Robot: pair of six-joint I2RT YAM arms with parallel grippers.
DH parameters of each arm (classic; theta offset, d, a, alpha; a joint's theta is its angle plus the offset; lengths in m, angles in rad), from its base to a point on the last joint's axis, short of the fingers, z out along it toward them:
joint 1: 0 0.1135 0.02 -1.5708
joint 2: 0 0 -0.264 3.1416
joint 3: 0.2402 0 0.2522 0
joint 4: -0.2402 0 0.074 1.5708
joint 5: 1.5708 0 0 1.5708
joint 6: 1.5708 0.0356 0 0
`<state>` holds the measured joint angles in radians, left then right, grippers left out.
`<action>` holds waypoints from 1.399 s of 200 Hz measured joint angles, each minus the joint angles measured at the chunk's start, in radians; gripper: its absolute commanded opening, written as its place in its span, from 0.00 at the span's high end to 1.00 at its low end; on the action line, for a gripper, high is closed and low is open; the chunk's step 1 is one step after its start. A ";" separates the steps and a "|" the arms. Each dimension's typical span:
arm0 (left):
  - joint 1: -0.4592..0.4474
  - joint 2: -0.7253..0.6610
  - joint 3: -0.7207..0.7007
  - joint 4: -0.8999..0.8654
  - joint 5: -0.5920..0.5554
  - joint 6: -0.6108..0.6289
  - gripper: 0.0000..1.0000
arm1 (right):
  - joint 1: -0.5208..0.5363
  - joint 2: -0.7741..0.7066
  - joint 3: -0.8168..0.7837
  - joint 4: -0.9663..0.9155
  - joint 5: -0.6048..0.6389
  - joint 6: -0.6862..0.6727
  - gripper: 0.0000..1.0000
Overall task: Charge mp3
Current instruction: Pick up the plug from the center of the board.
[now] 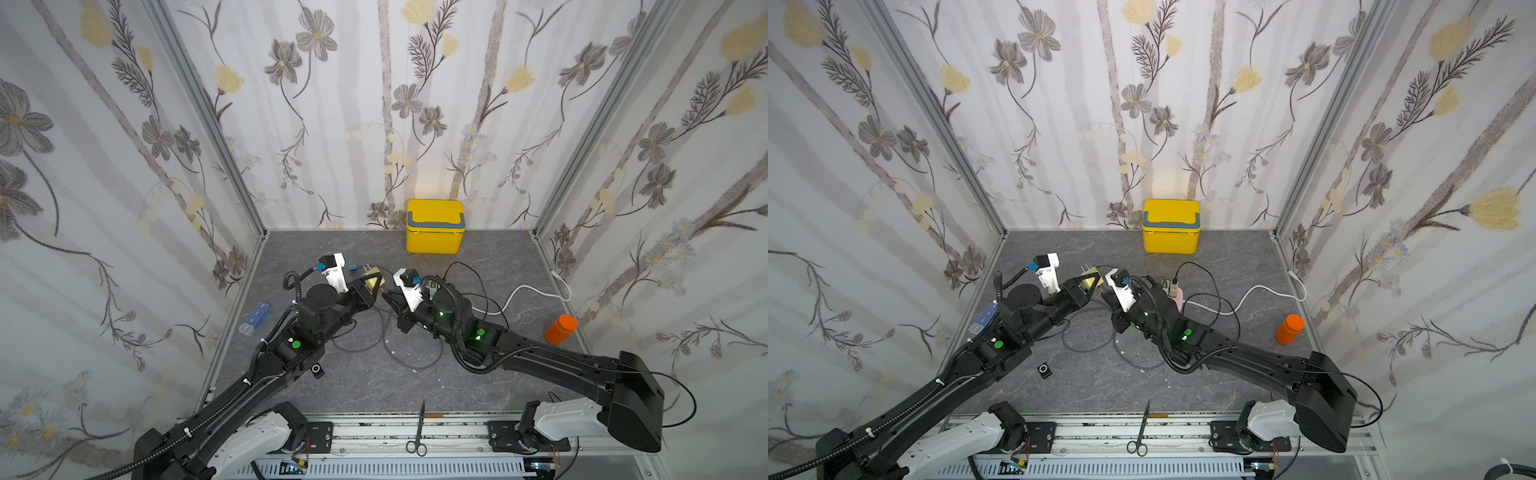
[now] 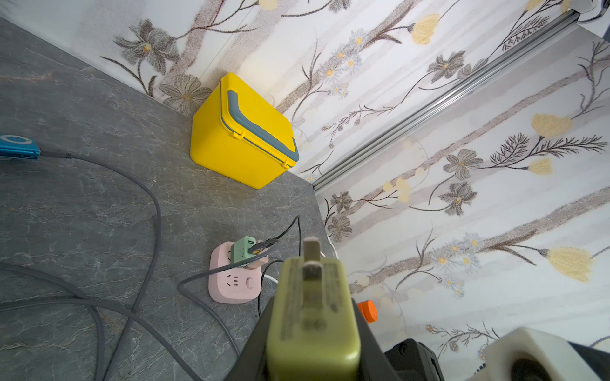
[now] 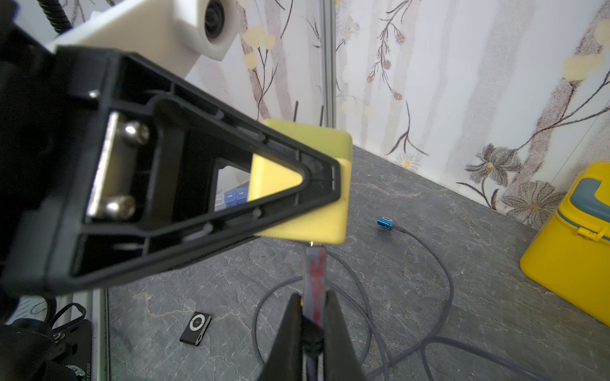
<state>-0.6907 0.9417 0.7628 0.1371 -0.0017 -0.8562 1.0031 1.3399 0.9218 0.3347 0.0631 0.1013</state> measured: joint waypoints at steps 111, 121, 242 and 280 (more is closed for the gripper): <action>-0.044 0.036 0.047 -0.135 0.027 0.007 0.87 | -0.004 -0.115 -0.075 0.006 0.040 0.002 0.33; -0.037 0.044 0.048 -0.153 0.050 0.005 0.87 | -0.003 -0.140 -0.103 0.028 0.040 -0.007 0.33; -0.002 0.064 0.140 -0.274 0.175 -0.014 0.85 | 0.007 -0.179 -0.157 -0.023 -0.048 -0.094 0.54; -0.002 0.064 0.126 -0.271 0.195 -0.016 0.85 | 0.007 -0.122 -0.121 -0.023 -0.033 -0.091 0.64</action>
<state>-0.6930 1.0061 0.8886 -0.1341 0.1936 -0.8726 1.0103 1.2179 0.8013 0.3115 0.0303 0.0101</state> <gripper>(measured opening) 0.298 0.400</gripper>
